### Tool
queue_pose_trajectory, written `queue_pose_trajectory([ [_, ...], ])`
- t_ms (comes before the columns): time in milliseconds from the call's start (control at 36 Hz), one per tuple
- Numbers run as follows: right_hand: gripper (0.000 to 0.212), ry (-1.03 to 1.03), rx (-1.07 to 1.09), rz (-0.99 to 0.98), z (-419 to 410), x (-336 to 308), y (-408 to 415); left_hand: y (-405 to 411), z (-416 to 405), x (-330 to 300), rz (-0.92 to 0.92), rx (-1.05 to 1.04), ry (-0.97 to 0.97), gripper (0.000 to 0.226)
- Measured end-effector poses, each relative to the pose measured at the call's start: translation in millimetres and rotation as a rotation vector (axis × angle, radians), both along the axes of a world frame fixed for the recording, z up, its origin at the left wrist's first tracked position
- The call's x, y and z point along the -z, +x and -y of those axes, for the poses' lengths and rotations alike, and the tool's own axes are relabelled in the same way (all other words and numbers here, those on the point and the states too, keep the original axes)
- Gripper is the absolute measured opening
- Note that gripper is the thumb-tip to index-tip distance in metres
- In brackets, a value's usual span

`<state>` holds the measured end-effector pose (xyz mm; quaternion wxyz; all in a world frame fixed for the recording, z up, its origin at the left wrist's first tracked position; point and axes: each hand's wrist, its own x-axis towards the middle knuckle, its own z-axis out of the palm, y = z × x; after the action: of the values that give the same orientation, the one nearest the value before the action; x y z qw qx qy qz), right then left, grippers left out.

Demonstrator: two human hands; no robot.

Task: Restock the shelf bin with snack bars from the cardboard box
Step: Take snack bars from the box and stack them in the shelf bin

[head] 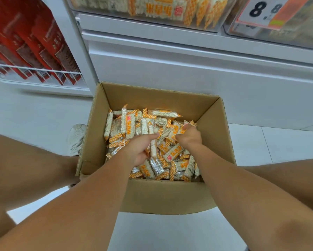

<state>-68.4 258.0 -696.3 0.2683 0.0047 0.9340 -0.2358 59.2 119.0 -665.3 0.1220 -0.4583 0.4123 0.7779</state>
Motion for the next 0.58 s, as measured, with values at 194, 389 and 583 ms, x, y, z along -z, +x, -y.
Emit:
queue_pose_trajectory([
  [194, 0.026, -0.495, 0.54, 0.482, -10, -4, 17, -4, -2, 4, 0.063, -0.125, 0.015, 0.08],
  [389, 0.022, -0.995, 0.272, 1.011, -31, -22, 30, -7, -16, -1, 0.029, -0.129, 0.132, 0.058],
  [583, 0.015, -0.612, 0.043, 0.735, -14, -35, 13, -6, -13, 0, 0.03, -0.082, 0.09, 0.036],
])
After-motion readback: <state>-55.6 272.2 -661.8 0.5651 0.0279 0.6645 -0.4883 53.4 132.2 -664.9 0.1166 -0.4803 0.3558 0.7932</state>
